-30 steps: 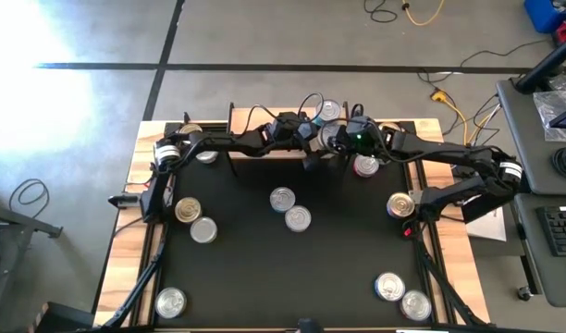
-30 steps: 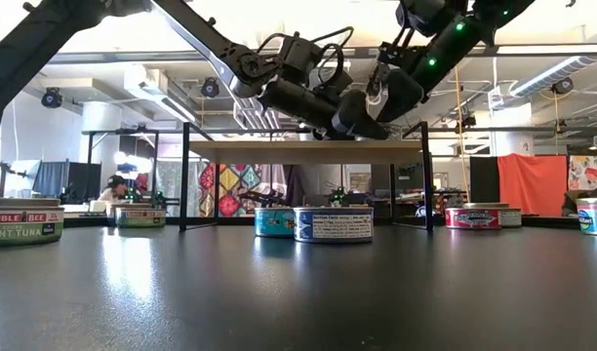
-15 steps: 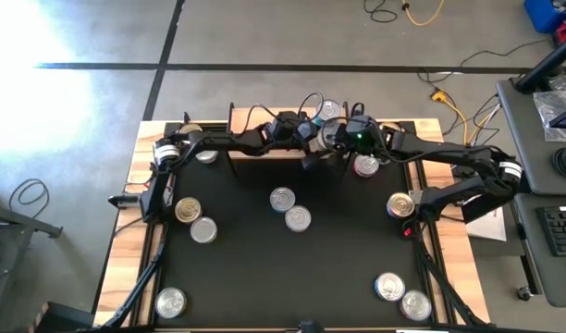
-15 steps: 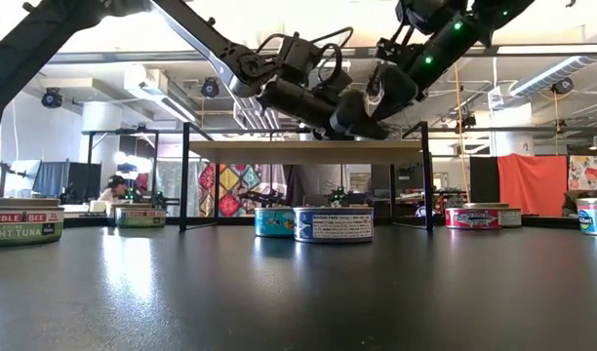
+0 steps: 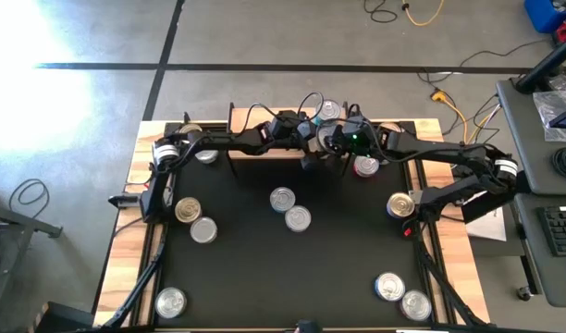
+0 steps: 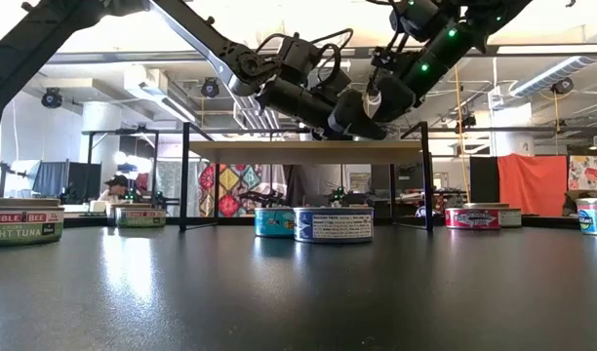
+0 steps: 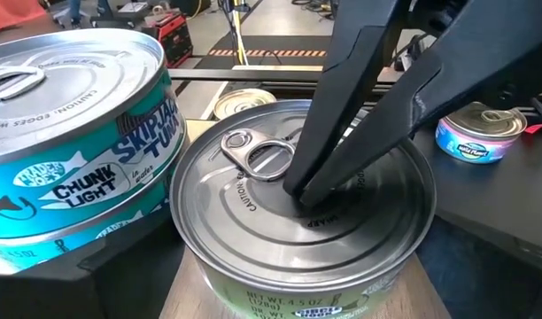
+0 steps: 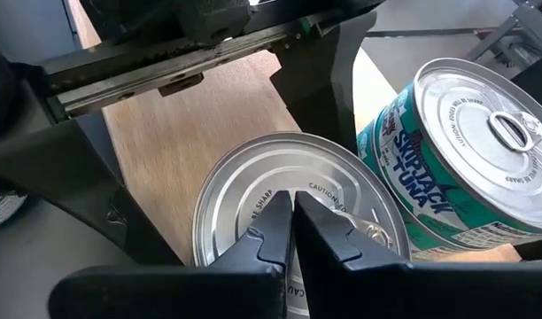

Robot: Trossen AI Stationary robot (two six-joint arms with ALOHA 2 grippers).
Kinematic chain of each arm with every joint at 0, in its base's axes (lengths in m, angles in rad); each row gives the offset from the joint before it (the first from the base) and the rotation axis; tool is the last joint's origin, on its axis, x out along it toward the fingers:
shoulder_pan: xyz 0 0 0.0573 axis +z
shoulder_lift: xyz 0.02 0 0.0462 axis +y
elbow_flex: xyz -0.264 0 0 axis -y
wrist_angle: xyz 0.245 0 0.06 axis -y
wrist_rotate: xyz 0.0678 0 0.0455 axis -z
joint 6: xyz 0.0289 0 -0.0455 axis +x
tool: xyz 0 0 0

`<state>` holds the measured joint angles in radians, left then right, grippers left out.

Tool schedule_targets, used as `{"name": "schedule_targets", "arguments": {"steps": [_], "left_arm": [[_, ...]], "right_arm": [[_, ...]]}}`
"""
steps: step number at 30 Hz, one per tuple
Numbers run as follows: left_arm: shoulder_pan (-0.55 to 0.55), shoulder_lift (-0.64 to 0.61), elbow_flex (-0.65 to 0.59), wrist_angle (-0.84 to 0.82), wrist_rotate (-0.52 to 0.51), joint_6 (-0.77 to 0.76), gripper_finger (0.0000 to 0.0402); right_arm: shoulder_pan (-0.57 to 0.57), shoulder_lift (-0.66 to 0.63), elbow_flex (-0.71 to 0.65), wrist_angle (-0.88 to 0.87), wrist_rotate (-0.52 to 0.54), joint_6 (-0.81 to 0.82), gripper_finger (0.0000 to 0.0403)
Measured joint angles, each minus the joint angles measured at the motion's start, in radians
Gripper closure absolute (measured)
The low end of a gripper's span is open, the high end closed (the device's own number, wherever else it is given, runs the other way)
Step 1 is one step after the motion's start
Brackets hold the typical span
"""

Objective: Stack canned seafood by type on shelf
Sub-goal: Put the bottom green tuna can on the shelf

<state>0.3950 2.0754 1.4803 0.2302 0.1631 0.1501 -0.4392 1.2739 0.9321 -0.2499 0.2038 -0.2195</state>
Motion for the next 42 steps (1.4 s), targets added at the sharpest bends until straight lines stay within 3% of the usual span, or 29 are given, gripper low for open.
{"name": "schedule_targets", "arguments": {"steps": [18,29,35,42], "left_arm": [[0.002,-0.053,-0.001,-0.155,-0.023,-0.004,0.0002],[-0.008,-0.223,-0.020,-0.400,-0.024,-0.002,0.0002],[-0.066,-0.337,-0.191,-0.241,-0.029,-0.039,0.0002],[-0.106,-0.430,-0.411,0.010,-0.144,-0.075,0.0002]], "right_arm": [[-0.001,0.002,-0.001,-0.026,-0.002,0.002,0.0390],[-0.002,0.003,-0.002,-0.023,-0.001,0.018,0.0390],[-0.002,0.003,-0.003,-0.007,-0.002,0.027,0.0390],[-0.002,0.003,-0.003,-0.004,-0.002,0.029,0.0390]]}}
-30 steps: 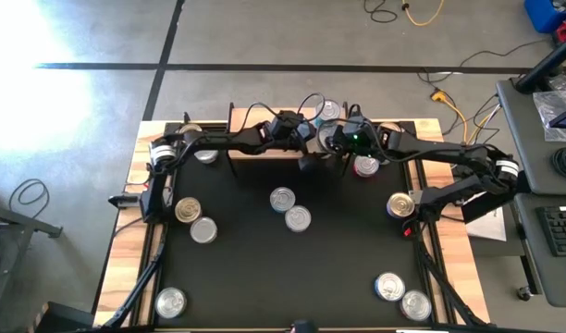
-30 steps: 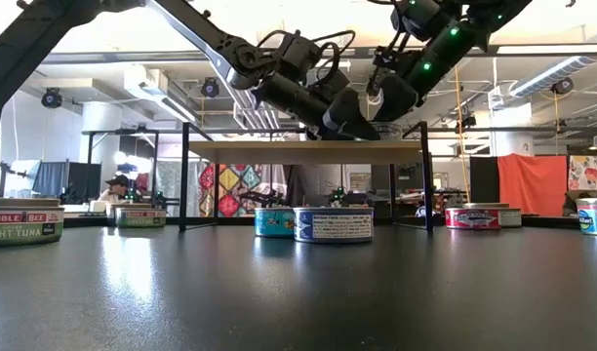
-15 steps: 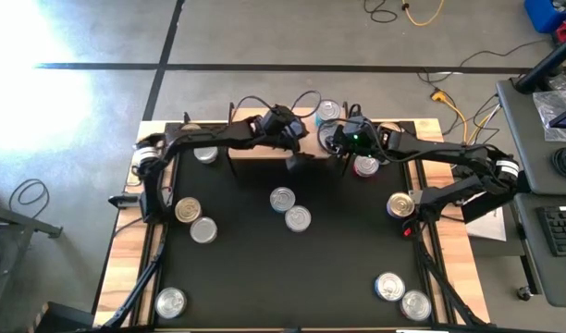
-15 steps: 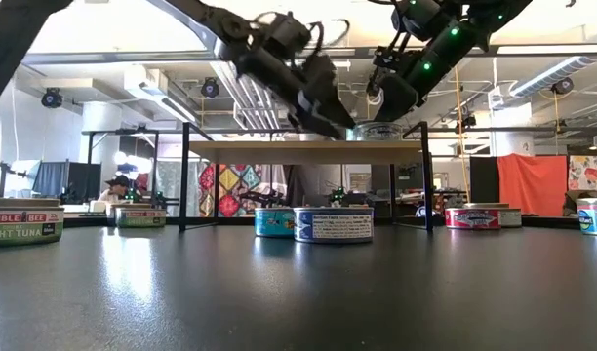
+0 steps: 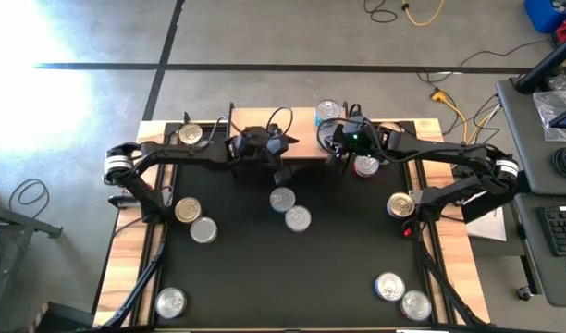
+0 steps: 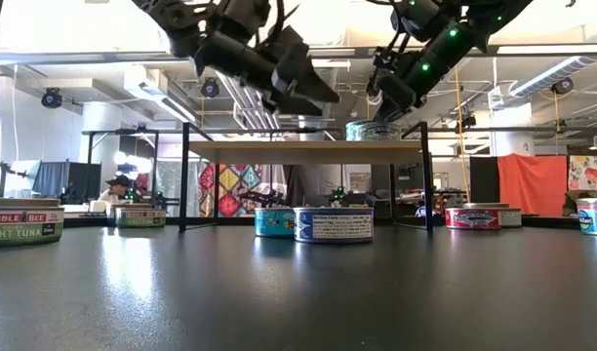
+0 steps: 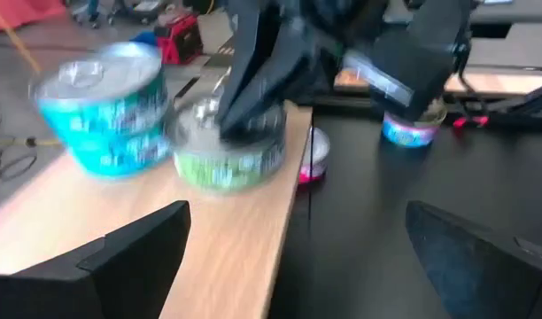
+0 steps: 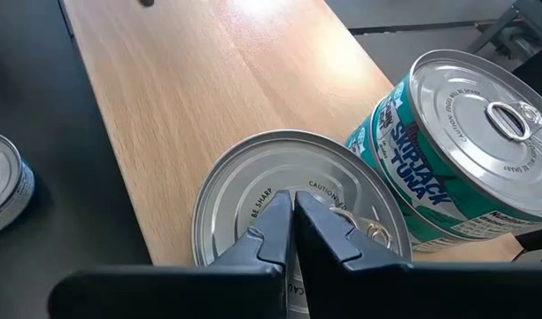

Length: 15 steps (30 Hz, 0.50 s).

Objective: Stack canned seafood by type on shelf
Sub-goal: Put the bottom green tuna can on the shelf

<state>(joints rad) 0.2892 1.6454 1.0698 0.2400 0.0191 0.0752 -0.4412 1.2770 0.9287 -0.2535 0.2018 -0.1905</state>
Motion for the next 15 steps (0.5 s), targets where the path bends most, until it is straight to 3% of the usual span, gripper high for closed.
{"name": "schedule_targets", "arguments": {"steps": [8,15], "left_arm": [[-0.032,-0.001,-0.135,0.139,-0.027,-0.086,0.0002],[-0.123,0.001,-0.254,0.345,-0.221,-0.052,0.0002]], "right_arm": [[0.001,0.000,0.001,0.003,-0.020,0.021,0.0390],[0.006,0.000,0.052,-0.035,-0.027,0.011,0.0390]]}}
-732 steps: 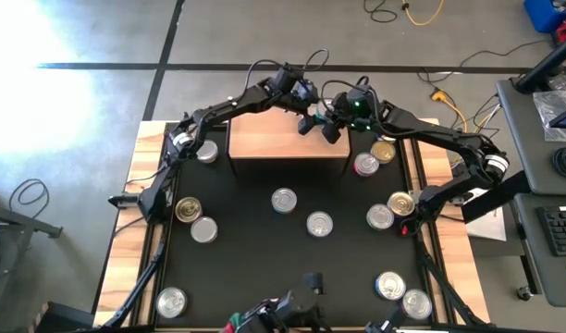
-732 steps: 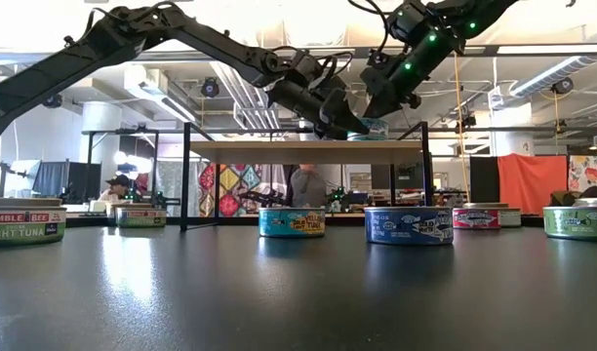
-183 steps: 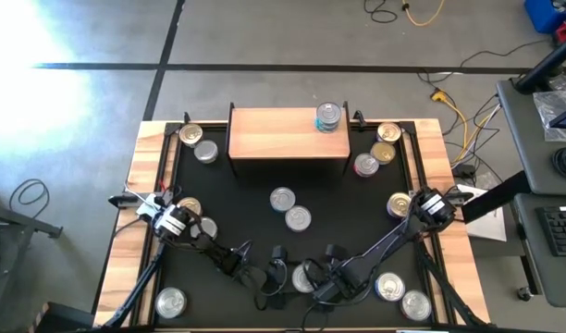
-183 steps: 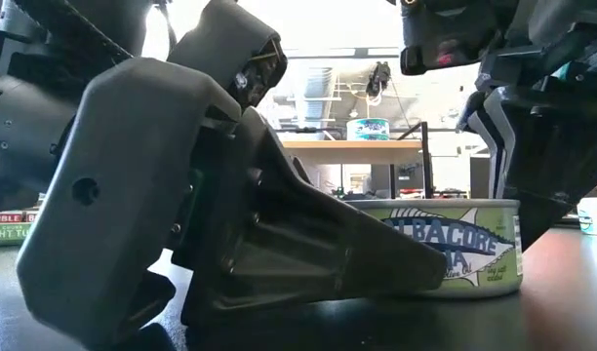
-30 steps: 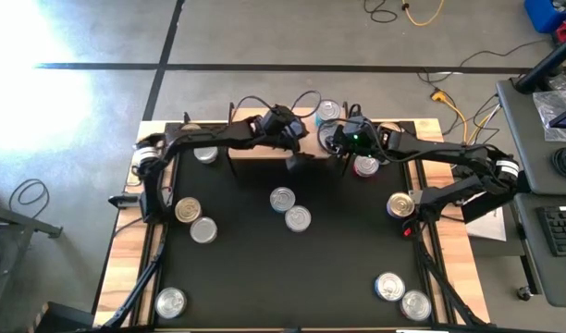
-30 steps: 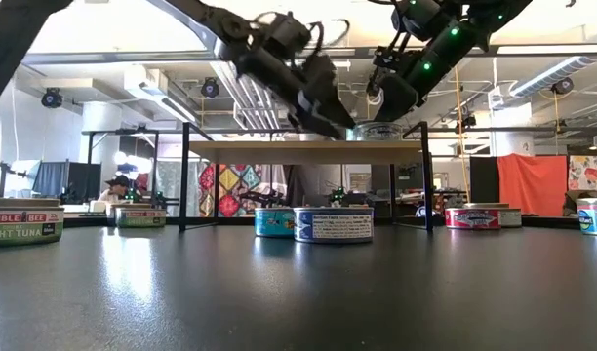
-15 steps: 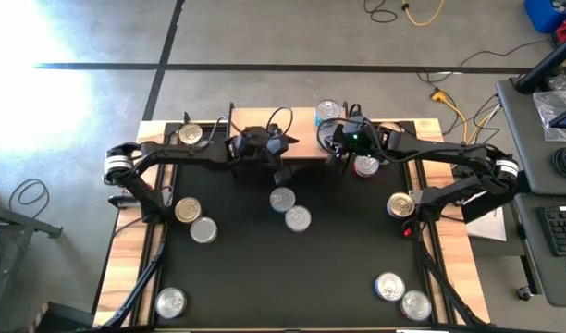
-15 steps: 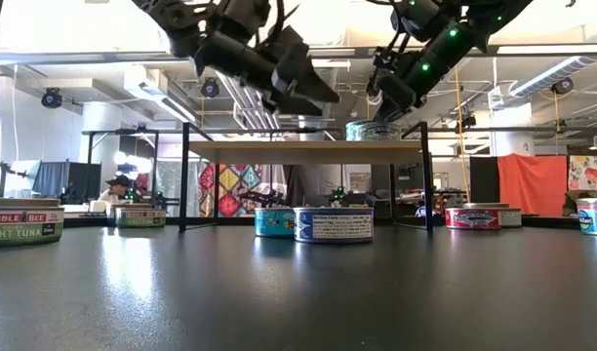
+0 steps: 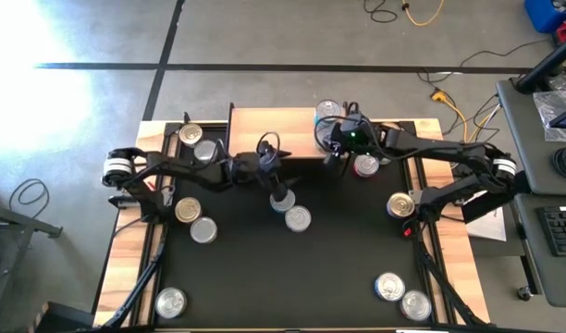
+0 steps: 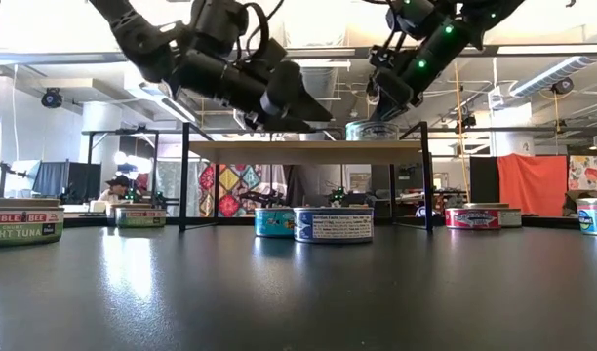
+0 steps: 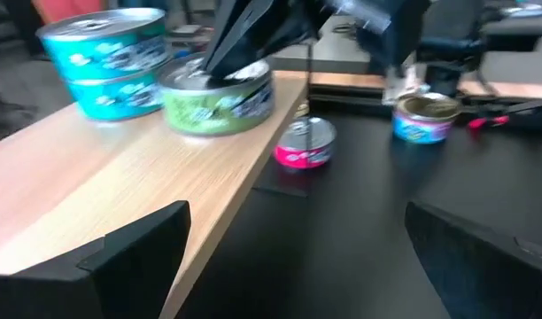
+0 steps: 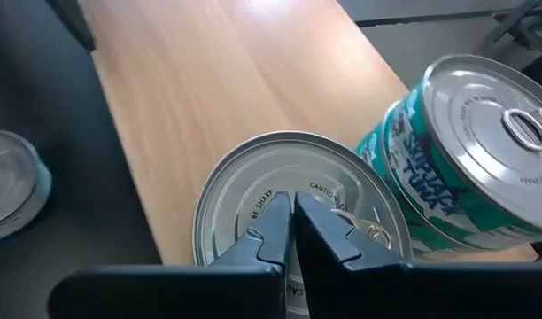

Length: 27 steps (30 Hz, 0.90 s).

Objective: Stack canned seafood by type on shelf
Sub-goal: Put the bottom green tuna can on the shelf, then stack the green tuna can on top of the green tuna can on the shelf

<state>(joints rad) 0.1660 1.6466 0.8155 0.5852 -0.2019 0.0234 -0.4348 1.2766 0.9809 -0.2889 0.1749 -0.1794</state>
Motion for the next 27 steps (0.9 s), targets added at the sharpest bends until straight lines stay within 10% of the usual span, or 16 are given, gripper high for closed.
{"name": "schedule_targets", "arguments": {"steps": [14,19,27], "left_arm": [[-0.132,0.000,-0.107,0.094,-0.242,0.045,0.0002],[-0.160,0.000,-0.123,0.130,-0.261,0.047,0.0002],[-0.211,0.000,-0.116,0.144,-0.261,0.018,0.0002]], "right_arm": [[0.113,-0.094,0.326,-0.529,0.057,0.070,0.0390],[0.195,-0.177,0.321,-0.779,0.267,0.286,0.0390],[0.248,-0.323,0.155,-0.931,0.270,0.650,0.0390]]}}
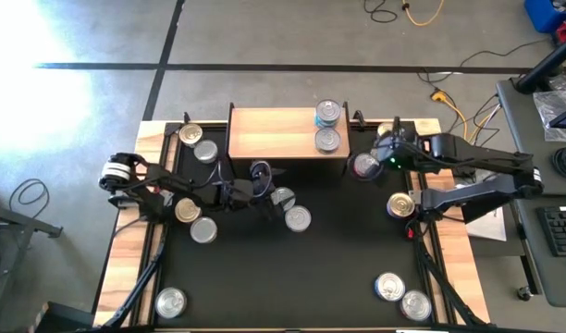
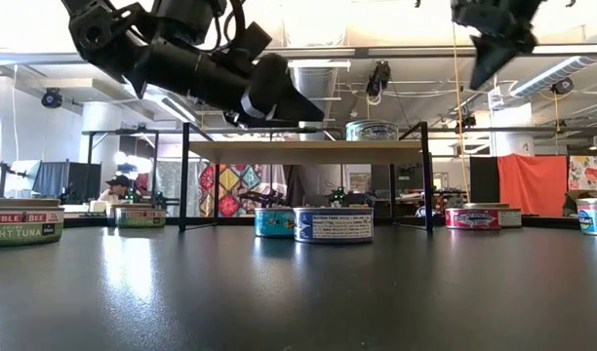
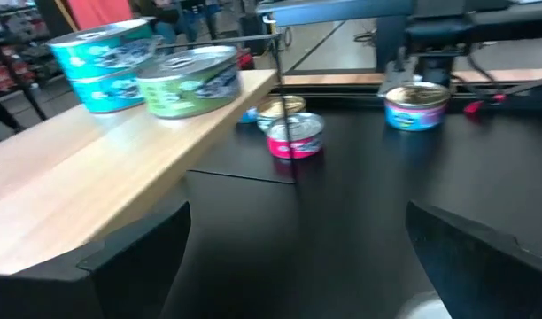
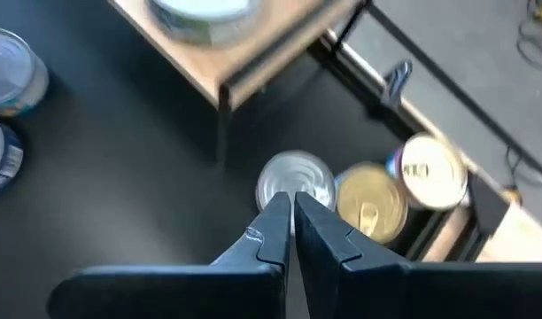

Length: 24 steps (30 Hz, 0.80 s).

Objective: Stack canned seafood by type on shelf
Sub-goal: Stack the green tuna can on top of the green tuna can on the shelf

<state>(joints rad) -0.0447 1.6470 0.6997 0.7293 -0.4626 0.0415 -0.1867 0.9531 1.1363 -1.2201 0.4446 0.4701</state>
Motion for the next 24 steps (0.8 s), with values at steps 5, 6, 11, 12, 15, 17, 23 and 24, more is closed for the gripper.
{"name": "schedule_targets", "arguments": {"steps": [5,6,11,12,15,17,23,24], "left_arm": [[-0.056,0.000,-0.008,0.000,0.000,-0.007,0.0002],[-0.065,0.000,-0.009,-0.002,0.000,-0.007,0.0002],[-0.096,0.000,-0.018,-0.004,0.000,-0.015,0.0002],[-0.101,0.000,-0.020,-0.004,0.000,-0.022,0.0002],[-0.117,0.000,-0.025,-0.004,0.000,-0.062,0.0002],[-0.135,0.000,-0.031,-0.003,0.000,-0.087,0.0002],[-0.224,0.000,-0.066,0.019,0.000,-0.102,0.0002],[-0.240,0.000,-0.072,0.028,0.000,-0.107,0.0002]], "right_arm": [[-0.001,-0.063,-0.126,-0.003,0.000,0.125,0.0390],[-0.001,-0.072,-0.148,-0.004,-0.001,0.143,0.0390],[-0.001,-0.093,-0.236,-0.005,-0.002,0.124,0.0390],[-0.001,-0.093,-0.248,-0.004,0.001,0.117,0.0390],[-0.023,-0.077,-0.285,-0.004,0.031,0.134,0.0390],[-0.053,-0.056,-0.299,-0.001,0.047,0.135,0.0390],[-0.120,0.019,-0.330,0.001,0.047,-0.001,0.0390],[-0.124,0.030,-0.337,0.006,0.049,-0.050,0.0390]]}}
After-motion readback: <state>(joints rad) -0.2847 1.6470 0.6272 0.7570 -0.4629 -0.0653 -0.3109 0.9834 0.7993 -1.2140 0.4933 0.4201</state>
